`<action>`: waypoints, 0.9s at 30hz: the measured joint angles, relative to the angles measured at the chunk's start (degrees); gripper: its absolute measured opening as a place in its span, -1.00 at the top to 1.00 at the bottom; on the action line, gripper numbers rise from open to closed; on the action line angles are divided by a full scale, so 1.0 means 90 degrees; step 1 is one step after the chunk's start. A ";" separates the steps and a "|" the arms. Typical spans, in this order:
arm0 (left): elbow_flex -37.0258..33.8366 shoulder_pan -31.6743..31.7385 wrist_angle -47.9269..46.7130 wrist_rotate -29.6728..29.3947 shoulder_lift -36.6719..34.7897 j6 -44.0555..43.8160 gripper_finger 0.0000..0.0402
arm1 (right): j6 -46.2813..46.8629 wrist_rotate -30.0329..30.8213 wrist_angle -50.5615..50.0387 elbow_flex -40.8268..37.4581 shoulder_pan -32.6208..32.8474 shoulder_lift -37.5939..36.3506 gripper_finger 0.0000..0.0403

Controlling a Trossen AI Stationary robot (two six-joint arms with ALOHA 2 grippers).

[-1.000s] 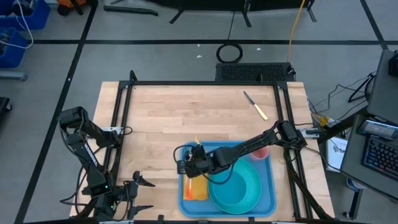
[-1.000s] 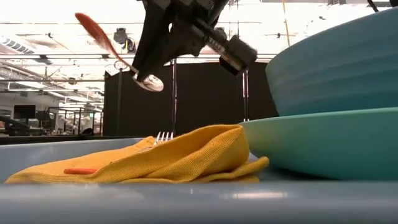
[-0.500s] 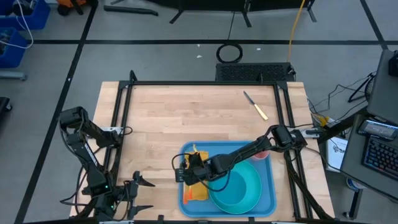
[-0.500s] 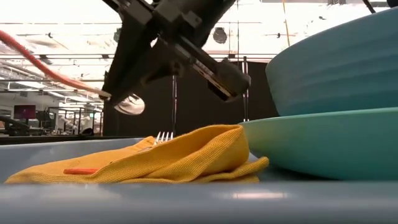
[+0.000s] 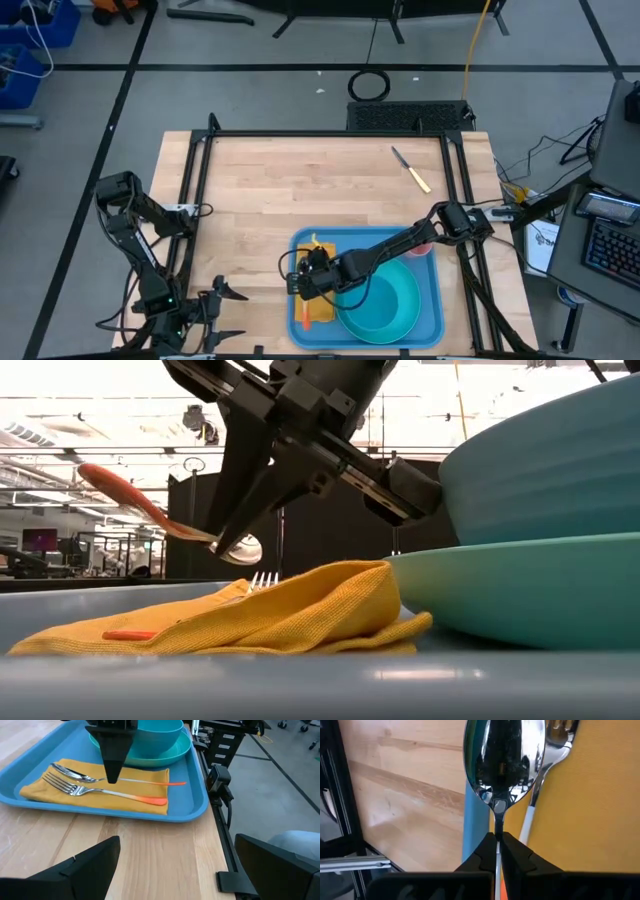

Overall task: Set up tray
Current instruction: Put the orange spoon on the orange napkin to the right of the orange fork

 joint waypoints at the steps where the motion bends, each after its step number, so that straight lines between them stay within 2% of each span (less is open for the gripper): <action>1: 0.0000 -0.0003 0.0001 0.0000 0.0000 -0.0002 -0.98 | 0.0032 0.0000 -0.0022 0.0000 0.0005 0.0000 1.00; 17: 0.0000 -0.0008 0.0002 0.0002 0.0000 -0.0009 -0.98 | 0.0149 -0.0328 -0.0947 0.0005 0.0038 -0.0005 1.00; 27: 0.0000 -0.0016 0.0006 0.0010 0.0000 -0.0027 -0.98 | 0.0151 -0.0316 -0.0985 0.0005 -0.0107 -0.0235 1.00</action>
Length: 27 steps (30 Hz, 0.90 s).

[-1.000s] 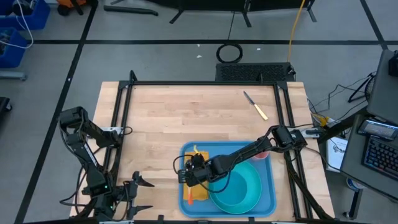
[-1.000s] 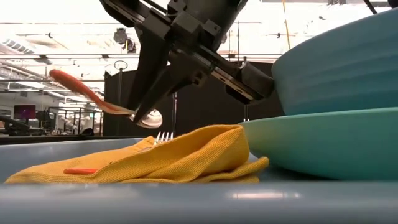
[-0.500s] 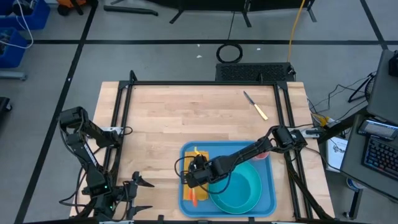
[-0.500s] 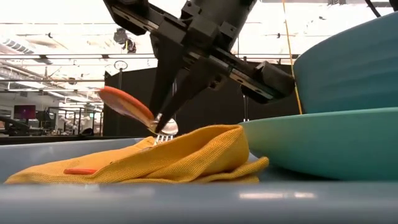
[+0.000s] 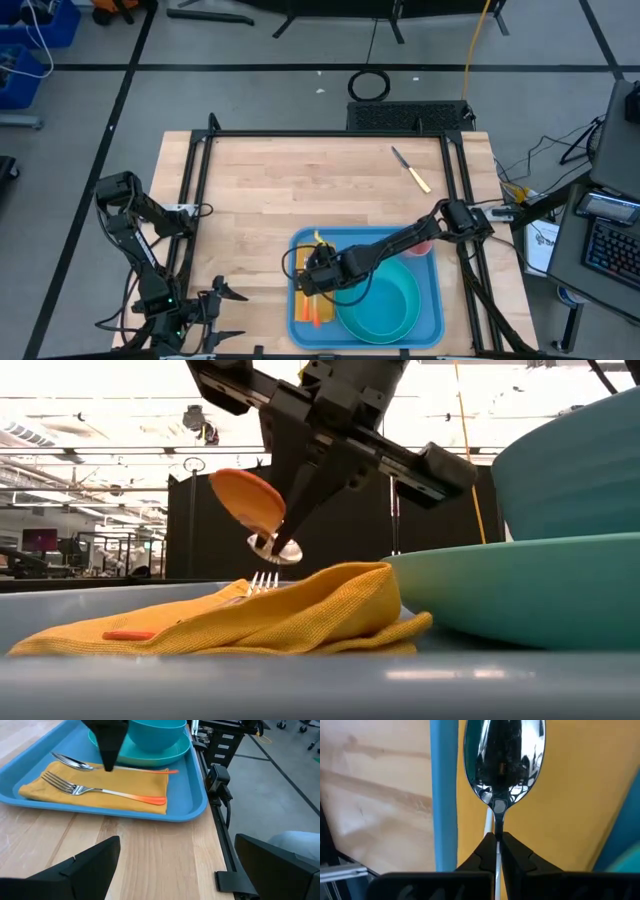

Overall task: Set up tray
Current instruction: Put the orange spoon on the orange napkin to the right of the orange fork

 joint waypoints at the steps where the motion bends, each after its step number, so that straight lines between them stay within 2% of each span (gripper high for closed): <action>1: 0.0000 0.0000 -0.0002 0.0000 0.0000 -0.0001 -0.98 | 0.0000 0.0000 -0.0048 0.0000 -0.0038 -0.0012 1.00; 4: -0.0002 0.0000 0.0003 0.0012 0.0000 -0.0002 -0.98 | 0.0117 -0.0023 -0.0155 0.0000 -0.0124 -0.0014 1.00; 7: -0.0002 -0.0006 0.0004 0.0013 0.0000 -0.0024 -0.98 | 0.0211 -0.0360 -0.0341 0.0000 -0.0193 -0.0011 1.00; 12: -0.0002 -0.0095 0.0003 0.0006 0.0000 -0.0002 -0.98 | 0.0292 -0.0334 -0.0594 0.0000 -0.0205 -0.0011 1.00; 22: -0.0002 -0.0117 -0.0002 -0.0034 0.0000 0.0008 -0.98 | 0.0359 -0.0342 -0.0363 -0.0278 -0.0251 -0.0001 1.00; 27: -0.0002 -0.0117 -0.0003 -0.0039 0.0000 0.0018 -0.98 | 0.0338 -0.0330 0.0260 -0.0510 -0.0290 -0.0001 1.00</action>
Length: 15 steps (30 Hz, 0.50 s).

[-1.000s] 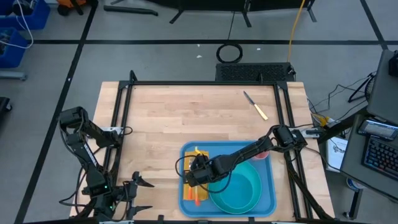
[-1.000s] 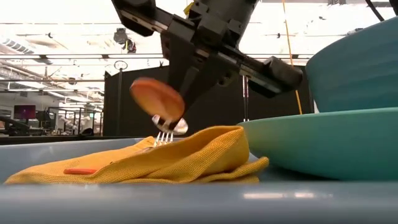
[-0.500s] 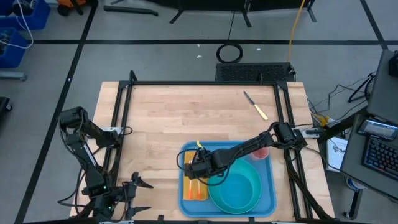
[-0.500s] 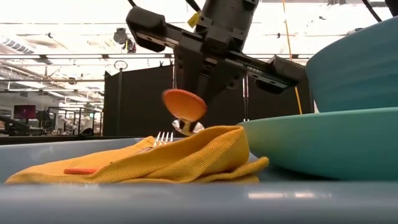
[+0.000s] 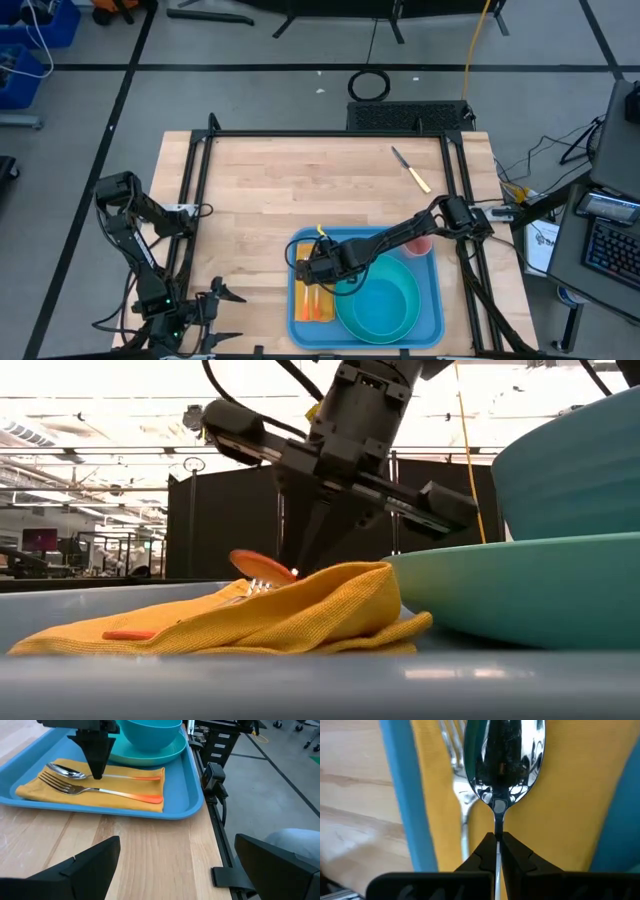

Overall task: Set up tray
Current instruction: Put the orange spoon on the orange napkin to the right of the orange fork

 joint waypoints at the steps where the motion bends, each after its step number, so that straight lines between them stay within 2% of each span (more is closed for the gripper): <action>1: 0.0000 0.0000 0.0000 -0.0002 0.0000 -0.0001 -0.98 | -0.0008 -0.0002 -0.0014 -0.0028 -0.0015 0.0000 1.00; 15: 0.0000 0.0005 -0.0004 0.0012 0.0000 0.0030 -0.98 | -0.0015 0.0004 0.0163 -0.0216 -0.0028 0.0000 1.00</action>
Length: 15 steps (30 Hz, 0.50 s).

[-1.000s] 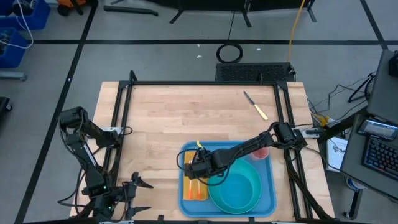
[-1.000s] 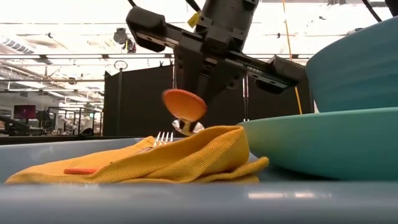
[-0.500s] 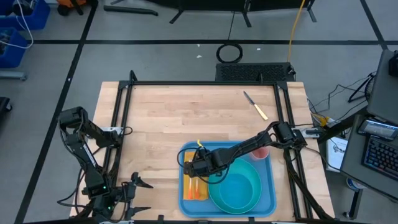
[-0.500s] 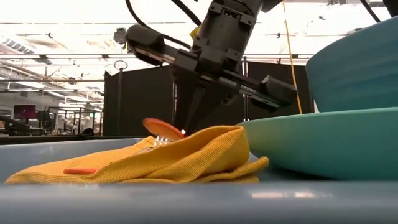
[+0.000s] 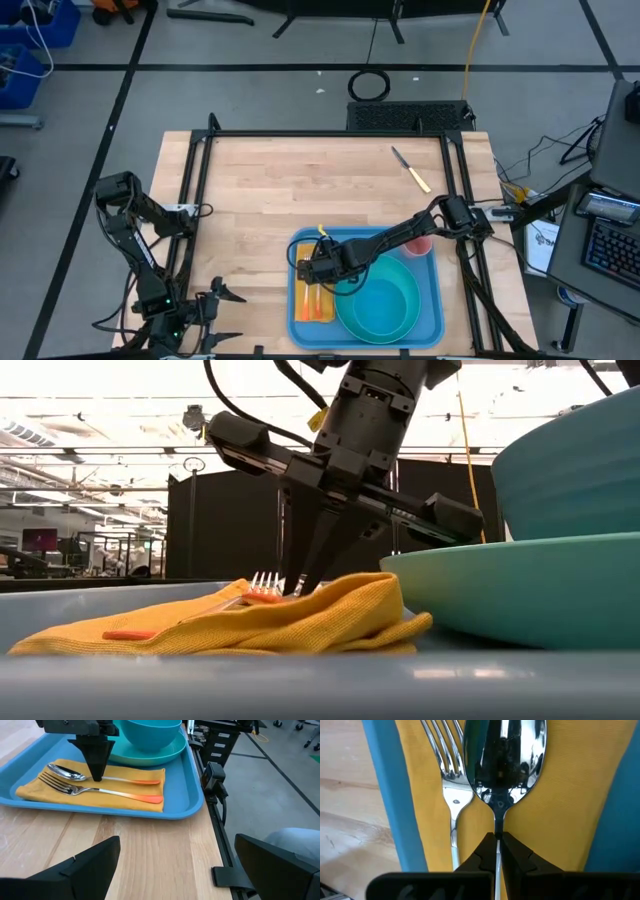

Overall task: Set up tray
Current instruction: Put the orange spoon on the orange napkin to the right of the orange fork

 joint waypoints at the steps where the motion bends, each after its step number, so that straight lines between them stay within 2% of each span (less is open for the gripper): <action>1: 0.0000 0.0000 0.0000 0.0000 0.0000 -0.0003 -0.98 | -0.0011 0.0001 -0.0005 -0.0002 -0.0003 0.0000 1.00; 15: 0.0000 0.0000 0.0000 0.0010 0.0000 0.0017 -0.98 | 0.0030 0.0010 0.0199 -0.0005 -0.0068 0.0000 1.00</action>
